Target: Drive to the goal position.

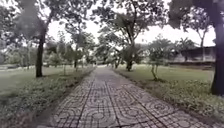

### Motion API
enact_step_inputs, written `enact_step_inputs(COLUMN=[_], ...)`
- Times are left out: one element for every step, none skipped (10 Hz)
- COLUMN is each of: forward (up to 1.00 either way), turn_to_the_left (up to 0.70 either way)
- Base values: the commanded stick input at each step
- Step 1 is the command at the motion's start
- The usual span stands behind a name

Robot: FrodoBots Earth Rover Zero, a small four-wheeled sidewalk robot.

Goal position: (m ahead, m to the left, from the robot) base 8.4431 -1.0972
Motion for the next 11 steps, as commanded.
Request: enact_step_inputs(forward=[1.0, 1.0, 1.0, 1.0, 1.0, 1.0, 1.0, 1.0, 1.0, 1.0, 1.0], turn_to_the_left=[0.15, 0.0, 0.0, 0.0, 0.0, 0.0, 0.0, 0.0, 0.0, 0.0, 0.0])
